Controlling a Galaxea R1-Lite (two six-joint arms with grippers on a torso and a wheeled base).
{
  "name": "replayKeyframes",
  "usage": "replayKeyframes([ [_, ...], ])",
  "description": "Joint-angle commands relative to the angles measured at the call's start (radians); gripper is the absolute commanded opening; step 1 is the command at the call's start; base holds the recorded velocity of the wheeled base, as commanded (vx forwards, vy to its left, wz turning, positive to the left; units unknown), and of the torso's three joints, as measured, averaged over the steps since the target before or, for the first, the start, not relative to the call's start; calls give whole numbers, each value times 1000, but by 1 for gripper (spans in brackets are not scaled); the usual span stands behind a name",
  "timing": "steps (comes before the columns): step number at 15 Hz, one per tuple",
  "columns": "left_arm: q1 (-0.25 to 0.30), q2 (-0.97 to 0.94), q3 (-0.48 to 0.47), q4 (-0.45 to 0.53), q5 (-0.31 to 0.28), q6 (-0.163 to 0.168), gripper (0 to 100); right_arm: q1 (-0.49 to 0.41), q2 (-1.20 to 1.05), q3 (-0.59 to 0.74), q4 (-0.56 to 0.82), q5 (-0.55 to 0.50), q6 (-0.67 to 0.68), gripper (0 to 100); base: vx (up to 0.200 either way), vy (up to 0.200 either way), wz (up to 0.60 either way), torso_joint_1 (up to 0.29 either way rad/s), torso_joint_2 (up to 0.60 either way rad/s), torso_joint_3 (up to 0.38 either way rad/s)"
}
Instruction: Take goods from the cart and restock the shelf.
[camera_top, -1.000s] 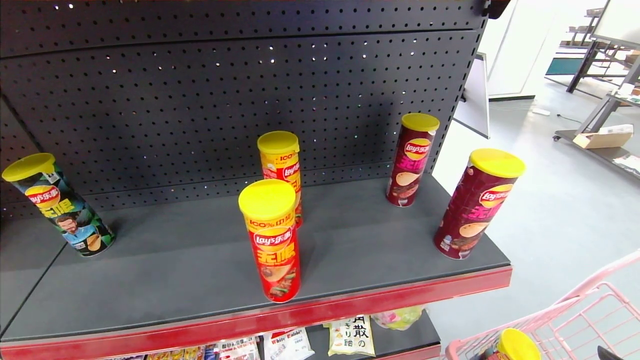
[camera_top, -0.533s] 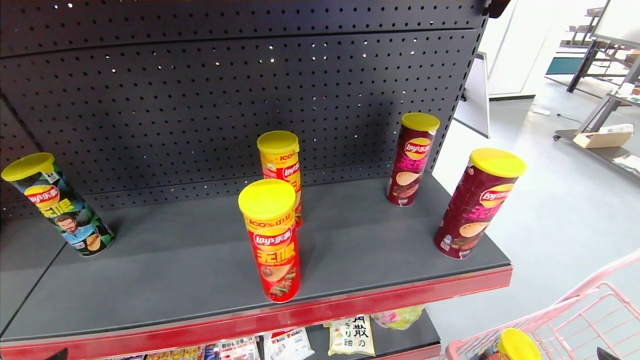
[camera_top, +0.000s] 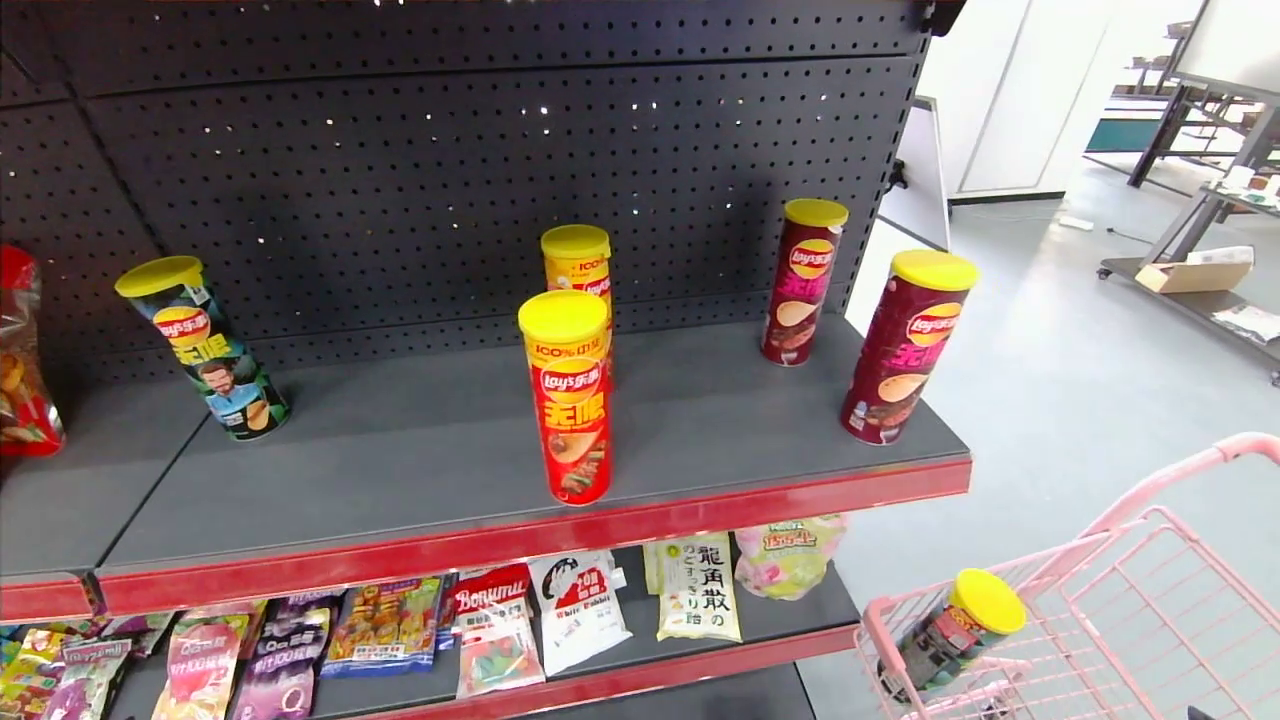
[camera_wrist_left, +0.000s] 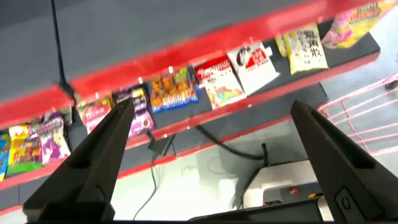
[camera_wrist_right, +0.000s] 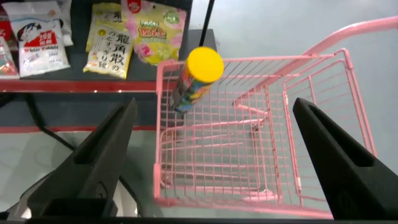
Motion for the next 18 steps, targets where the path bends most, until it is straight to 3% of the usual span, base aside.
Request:
replayKeyframes([
  [1, 0, -24, 10, 0, 1, 1, 100, 1, -1, 2, 0, 0, -4, 100, 0, 0, 0, 0, 0, 0],
  [10, 0, -96, 41, 0, 2, 1, 100, 1, -7, 22, -5, -9, -29, 100, 0, 0, -600, 7, 2, 3],
  [14, -1, -170, 67, 5, 1, 12, 100, 1, -24, 29, -8, -7, -29, 100, 0, 0, 0, 0, 0, 0],
  [15, -1, -226, 93, 5, 1, 33, 100, 2, -36, 29, -5, -9, -30, 100, 0, 0, 0, 0, 0, 0],
  [18, 0, -400, 214, 5, 8, 41, 100, -4, -47, 31, -5, -14, -40, 100, 0, 0, 0, 0, 0, 0],
])
